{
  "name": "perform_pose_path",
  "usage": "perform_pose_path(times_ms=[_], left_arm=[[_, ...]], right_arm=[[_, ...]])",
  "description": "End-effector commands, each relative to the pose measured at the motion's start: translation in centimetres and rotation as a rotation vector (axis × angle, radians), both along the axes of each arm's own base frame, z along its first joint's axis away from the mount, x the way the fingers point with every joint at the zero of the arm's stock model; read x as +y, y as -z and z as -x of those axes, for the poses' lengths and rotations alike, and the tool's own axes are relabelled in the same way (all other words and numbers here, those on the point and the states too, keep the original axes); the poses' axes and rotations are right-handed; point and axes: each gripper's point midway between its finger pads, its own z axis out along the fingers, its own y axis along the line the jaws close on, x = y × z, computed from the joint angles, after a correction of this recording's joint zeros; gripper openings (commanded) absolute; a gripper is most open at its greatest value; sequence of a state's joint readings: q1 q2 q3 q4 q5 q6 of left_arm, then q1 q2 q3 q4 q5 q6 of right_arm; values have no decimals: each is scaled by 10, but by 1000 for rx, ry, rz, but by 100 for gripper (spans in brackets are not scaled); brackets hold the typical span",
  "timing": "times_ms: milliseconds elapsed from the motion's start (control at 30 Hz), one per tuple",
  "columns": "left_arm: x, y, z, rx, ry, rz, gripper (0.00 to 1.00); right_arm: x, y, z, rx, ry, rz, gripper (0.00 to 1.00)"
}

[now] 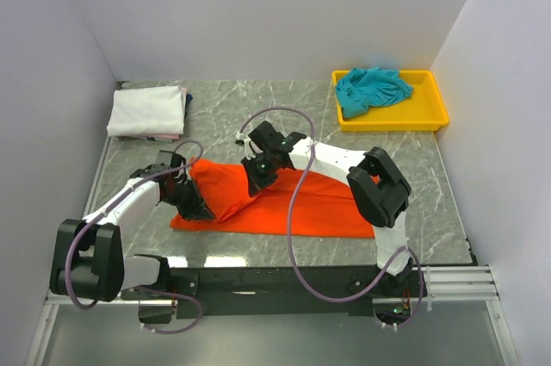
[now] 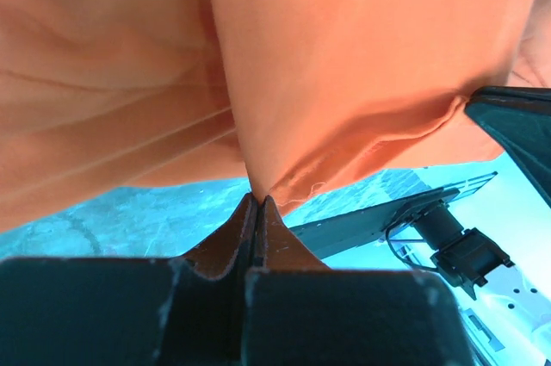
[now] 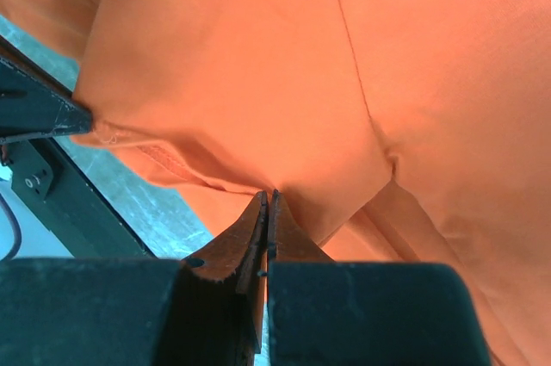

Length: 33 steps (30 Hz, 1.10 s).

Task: Fold and stack the t-shirts
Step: Fold the tshirt

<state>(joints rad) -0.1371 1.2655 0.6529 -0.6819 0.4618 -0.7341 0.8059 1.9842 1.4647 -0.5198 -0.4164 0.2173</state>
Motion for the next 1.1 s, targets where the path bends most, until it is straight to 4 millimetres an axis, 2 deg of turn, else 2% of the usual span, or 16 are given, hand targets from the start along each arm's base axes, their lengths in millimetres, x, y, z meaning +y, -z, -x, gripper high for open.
perform_pose_path(times_ms=[0, 233, 267, 300, 333, 367, 467, 567, 600, 633, 667, 767, 800, 1000, 1067], left_arm=[[-3, -1, 2, 1, -39, -3, 0], [-4, 4, 12, 28, -70, -17, 1], [-5, 3, 12, 23, -70, -14, 7], [-5, 3, 13, 23, -66, -13, 29], [-6, 1, 12, 18, -65, -5, 38], [-7, -2, 11, 9, -64, -3, 41], [-6, -14, 4, -17, -60, -10, 48], [-5, -30, -15, -70, -66, -27, 49], [-6, -42, -27, -107, -65, -31, 49], [0, -42, -36, -115, -80, -66, 50], [0, -54, -50, -156, -84, -74, 51], [12, -54, -75, -174, -100, -119, 51], [15, -62, -88, -208, -96, -133, 51], [45, -51, -132, -227, -97, -255, 51], [52, -42, -143, -217, -101, -272, 51]], right_arm=[[-1, -2, 8, -6, -41, -8, 0], [-6, 4, 13, 1, -45, 1, 0], [-7, 5, 13, 3, -45, -1, 0], [-8, 7, 14, 5, -42, 4, 2], [-9, 8, 15, 5, -42, 10, 5], [-12, 8, 14, -3, -37, 19, 10], [-24, 6, 17, -23, -26, 46, 16], [-35, -1, 23, -44, -21, 52, 22], [-39, -3, 24, -54, -15, 59, 22], [-42, -4, 24, -63, -8, 64, 24], [-47, -8, 26, -75, -4, 67, 25], [-53, -15, 23, -109, 16, 82, 29], [-54, -17, 22, -114, 22, 87, 30], [-55, -37, -6, -153, 124, 65, 31], [-62, -41, -20, -140, 180, 48, 31]])
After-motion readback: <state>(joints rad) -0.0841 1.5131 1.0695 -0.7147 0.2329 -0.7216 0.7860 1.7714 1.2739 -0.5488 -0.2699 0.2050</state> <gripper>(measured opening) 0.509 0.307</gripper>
